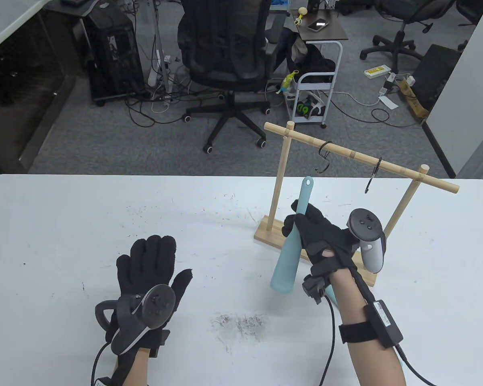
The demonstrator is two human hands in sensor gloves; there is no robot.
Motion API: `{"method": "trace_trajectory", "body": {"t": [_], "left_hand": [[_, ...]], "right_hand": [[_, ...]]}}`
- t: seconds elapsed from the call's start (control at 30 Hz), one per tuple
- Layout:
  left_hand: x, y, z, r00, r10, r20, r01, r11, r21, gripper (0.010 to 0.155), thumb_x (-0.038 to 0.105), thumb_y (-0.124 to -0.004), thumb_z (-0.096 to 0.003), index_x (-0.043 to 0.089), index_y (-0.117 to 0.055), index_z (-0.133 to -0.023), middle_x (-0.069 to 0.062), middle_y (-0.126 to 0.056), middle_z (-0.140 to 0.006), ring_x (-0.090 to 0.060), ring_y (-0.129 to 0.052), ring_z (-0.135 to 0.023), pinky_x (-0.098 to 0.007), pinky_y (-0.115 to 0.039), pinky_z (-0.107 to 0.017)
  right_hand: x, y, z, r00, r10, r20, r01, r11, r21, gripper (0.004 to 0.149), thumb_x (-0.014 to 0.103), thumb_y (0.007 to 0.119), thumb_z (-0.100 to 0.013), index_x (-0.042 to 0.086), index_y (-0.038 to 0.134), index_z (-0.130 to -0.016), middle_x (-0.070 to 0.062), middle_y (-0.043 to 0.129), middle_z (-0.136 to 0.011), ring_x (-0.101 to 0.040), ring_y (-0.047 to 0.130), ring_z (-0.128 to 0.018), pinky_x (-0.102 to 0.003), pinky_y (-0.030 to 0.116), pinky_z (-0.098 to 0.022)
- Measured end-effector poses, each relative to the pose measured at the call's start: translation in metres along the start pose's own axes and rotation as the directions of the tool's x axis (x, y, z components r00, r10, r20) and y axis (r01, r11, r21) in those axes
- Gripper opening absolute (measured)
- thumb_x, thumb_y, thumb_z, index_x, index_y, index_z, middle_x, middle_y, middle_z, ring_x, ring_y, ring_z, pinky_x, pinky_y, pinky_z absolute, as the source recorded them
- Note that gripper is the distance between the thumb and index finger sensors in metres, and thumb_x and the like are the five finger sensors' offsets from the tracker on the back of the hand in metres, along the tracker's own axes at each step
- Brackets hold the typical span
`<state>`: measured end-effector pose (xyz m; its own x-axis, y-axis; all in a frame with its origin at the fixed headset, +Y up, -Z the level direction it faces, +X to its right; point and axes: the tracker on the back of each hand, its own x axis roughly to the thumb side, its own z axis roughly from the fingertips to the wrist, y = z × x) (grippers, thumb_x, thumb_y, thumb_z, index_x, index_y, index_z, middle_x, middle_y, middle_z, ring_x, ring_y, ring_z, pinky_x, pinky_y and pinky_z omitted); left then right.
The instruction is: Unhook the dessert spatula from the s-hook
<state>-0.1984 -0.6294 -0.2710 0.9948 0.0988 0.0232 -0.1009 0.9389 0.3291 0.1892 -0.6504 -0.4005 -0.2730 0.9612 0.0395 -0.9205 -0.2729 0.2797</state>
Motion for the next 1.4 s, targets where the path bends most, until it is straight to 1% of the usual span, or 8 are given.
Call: {"method": "trace_trajectory", "body": {"t": [0.2, 0.4, 0.7, 0.83, 0.97, 1.07, 1.27, 1.4], "left_hand": [[0.002, 0.0, 0.001, 1.0, 0.001, 0.01, -0.001, 1.0, 0.001, 0.08, 0.071, -0.056, -0.053, 0.035, -0.037, -0.122, -0.004, -0.051, -0.13, -0.037, -0.051, -0.121, -0.066, -0.047, -0.084], [0.007, -0.003, 0.001, 1.0, -0.01, 0.022, 0.01, 1.0, -0.005, 0.081, 0.071, -0.056, -0.053, 0.035, -0.037, -0.122, -0.004, -0.051, -0.13, -0.037, -0.051, -0.121, -0.066, -0.047, -0.085], [0.011, -0.01, -0.001, 0.999, -0.035, 0.026, 0.036, 0.999, -0.031, 0.08, 0.071, -0.056, -0.0531, 0.035, -0.037, -0.122, -0.004, -0.051, -0.13, -0.037, -0.051, -0.121, -0.066, -0.047, -0.085], [0.011, -0.012, -0.002, 0.999, -0.042, 0.024, 0.043, 0.998, -0.04, 0.08, 0.071, -0.056, -0.053, 0.035, -0.036, -0.122, -0.004, -0.051, -0.13, -0.037, -0.051, -0.121, -0.066, -0.047, -0.085], [0.013, -0.016, -0.003, 0.998, -0.056, 0.027, 0.057, 0.997, -0.055, 0.081, 0.071, -0.056, -0.053, 0.035, -0.036, -0.122, -0.004, -0.051, -0.13, -0.037, -0.051, -0.121, -0.066, -0.047, -0.085], [0.014, -0.018, -0.003, 0.998, -0.062, 0.029, 0.064, 0.996, -0.062, 0.08, 0.071, -0.056, -0.0531, 0.035, -0.036, -0.122, -0.004, -0.051, -0.13, -0.037, -0.051, -0.121, -0.066, -0.047, -0.085], [0.015, -0.018, -0.004, 0.997, -0.066, 0.031, 0.068, 0.995, -0.07, 0.08, 0.071, -0.056, -0.053, 0.035, -0.036, -0.122, -0.004, -0.051, -0.13, -0.037, -0.051, -0.121, -0.066, -0.047, -0.085], [0.015, -0.019, -0.004, 0.997, -0.065, 0.032, 0.068, 0.995, -0.072, 0.08, 0.071, -0.056, -0.053, 0.035, -0.036, -0.122, -0.003, -0.051, -0.13, -0.037, -0.051, -0.121, -0.066, -0.047, -0.085]], "right_hand": [[-0.031, 0.006, 0.032, 0.997, 0.05, -0.056, -0.047, 0.997, 0.062, 0.061, 0.04, 0.075, -0.048, 0.019, 0.06, -0.103, -0.007, 0.09, -0.082, -0.03, 0.102, -0.059, -0.045, 0.085, -0.045], [-0.065, 0.011, 0.057, 0.988, 0.101, -0.12, -0.095, 0.994, 0.052, 0.062, 0.04, 0.074, -0.048, 0.019, 0.055, -0.104, -0.007, 0.088, -0.084, -0.027, 0.101, -0.054, -0.044, 0.084, -0.044], [-0.098, 0.034, 0.064, 0.967, 0.158, -0.201, -0.141, 0.985, 0.097, 0.067, 0.039, 0.077, -0.047, 0.019, 0.05, -0.105, -0.006, 0.084, -0.085, -0.025, 0.097, -0.055, -0.043, 0.082, -0.045], [-0.104, 0.05, 0.065, 0.915, 0.335, -0.226, -0.303, 0.938, 0.167, 0.073, 0.038, 0.081, -0.045, 0.019, 0.045, -0.105, -0.006, 0.081, -0.088, -0.024, 0.095, -0.057, -0.043, 0.081, -0.047], [-0.108, 0.063, 0.067, 0.876, 0.427, -0.226, -0.387, 0.9, 0.2, 0.076, 0.037, 0.082, -0.044, 0.02, 0.041, -0.106, -0.006, 0.077, -0.09, -0.025, 0.091, -0.062, -0.044, 0.078, -0.051], [-0.108, 0.07, 0.068, 0.84, 0.494, -0.225, -0.457, 0.867, 0.198, 0.075, 0.035, 0.082, -0.044, 0.02, 0.041, -0.106, -0.005, 0.078, -0.089, -0.025, 0.09, -0.061, -0.045, 0.077, -0.052], [-0.109, 0.079, 0.068, 0.711, 0.661, -0.24, -0.636, 0.75, 0.182, 0.075, 0.035, 0.084, -0.043, 0.021, 0.044, -0.105, -0.002, 0.08, -0.086, -0.023, 0.09, -0.062, -0.045, 0.077, -0.052], [-0.107, 0.083, 0.069, 0.672, 0.698, -0.247, -0.68, 0.714, 0.166, 0.072, 0.038, 0.085, -0.042, 0.022, 0.052, -0.104, 0.0, 0.085, -0.084, -0.025, 0.089, -0.063, -0.045, 0.076, -0.052]]}}
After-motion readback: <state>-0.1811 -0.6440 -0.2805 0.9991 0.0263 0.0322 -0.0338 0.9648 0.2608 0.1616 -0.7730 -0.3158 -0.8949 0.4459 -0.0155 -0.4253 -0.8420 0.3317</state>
